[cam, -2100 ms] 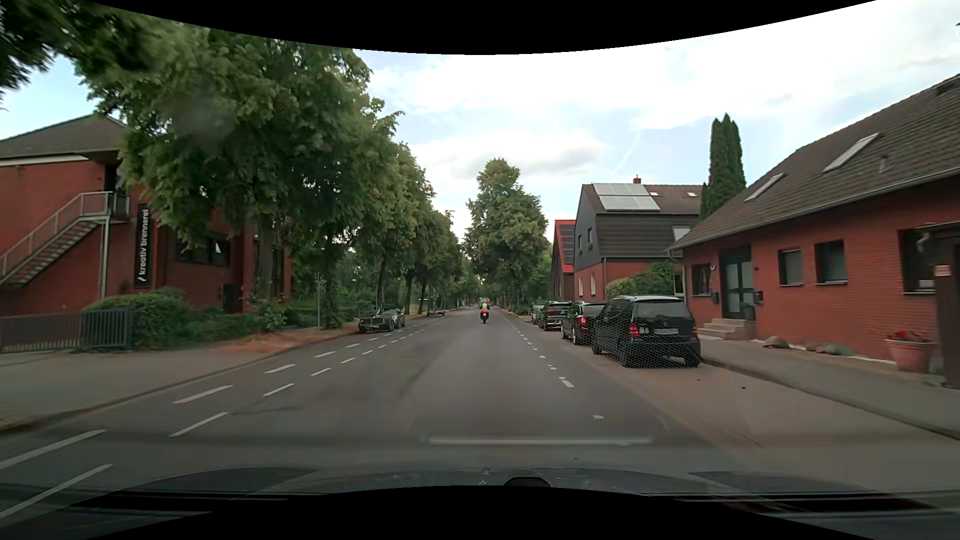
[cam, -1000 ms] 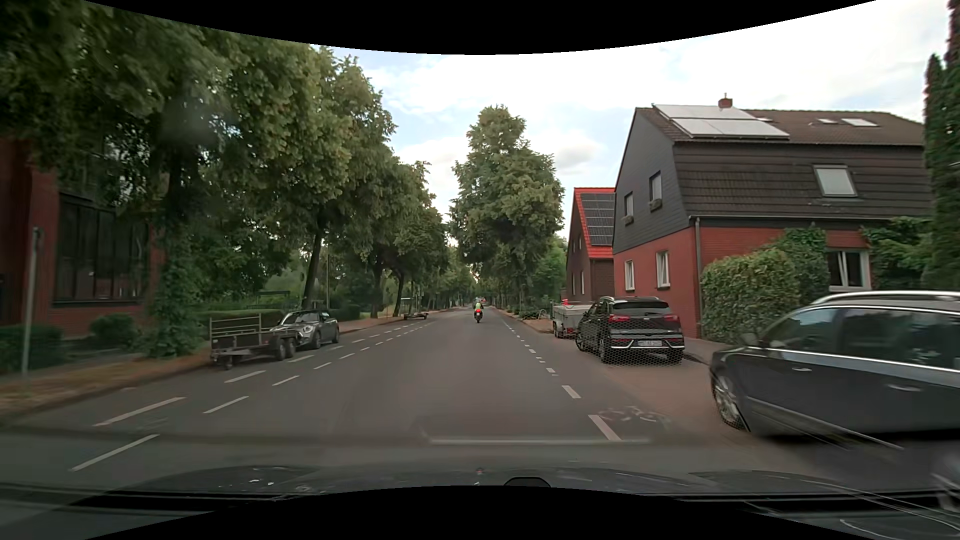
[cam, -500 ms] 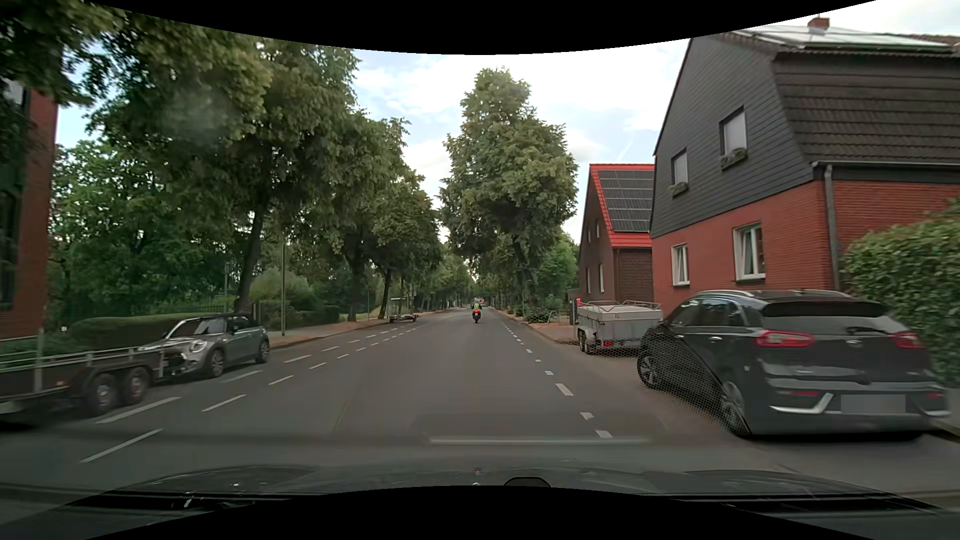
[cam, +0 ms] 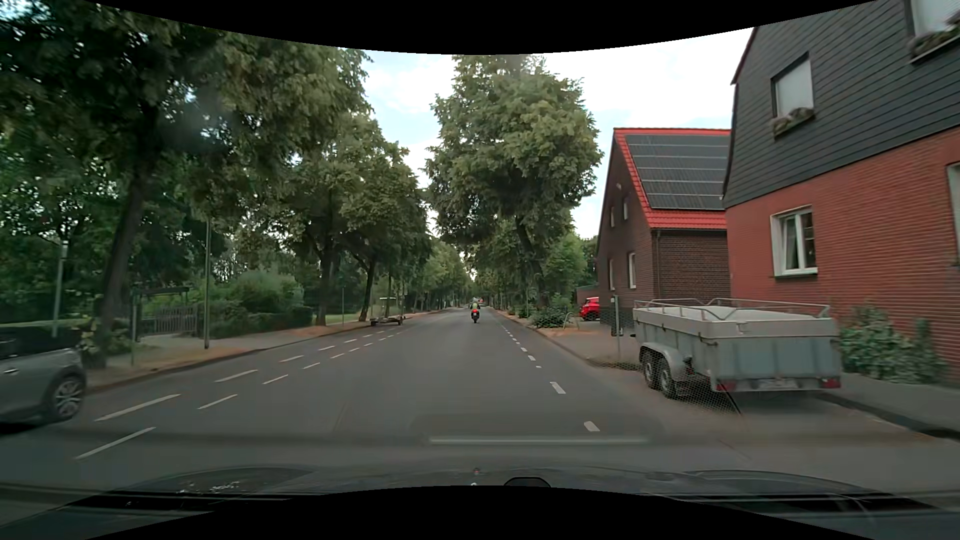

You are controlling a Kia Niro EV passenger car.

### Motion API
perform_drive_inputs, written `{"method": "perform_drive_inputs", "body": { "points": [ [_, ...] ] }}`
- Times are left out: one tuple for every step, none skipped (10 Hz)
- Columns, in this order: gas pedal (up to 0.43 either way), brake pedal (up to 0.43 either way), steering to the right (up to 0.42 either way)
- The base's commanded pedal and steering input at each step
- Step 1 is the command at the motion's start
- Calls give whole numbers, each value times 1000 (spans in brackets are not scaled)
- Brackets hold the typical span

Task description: Follow the waypoints while adhering to traffic rules and regulations

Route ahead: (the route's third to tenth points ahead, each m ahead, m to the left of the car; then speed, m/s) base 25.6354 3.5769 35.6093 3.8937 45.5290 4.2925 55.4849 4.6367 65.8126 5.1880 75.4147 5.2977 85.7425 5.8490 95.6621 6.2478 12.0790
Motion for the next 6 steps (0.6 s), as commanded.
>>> {"method": "perform_drive_inputs", "body": {
  "points": [
    [138,0,0],
    [138,0,0],
    [150,0,-1],
    [150,0,-1],
    [150,0,-1],
    [150,0,-2]
  ]
}}
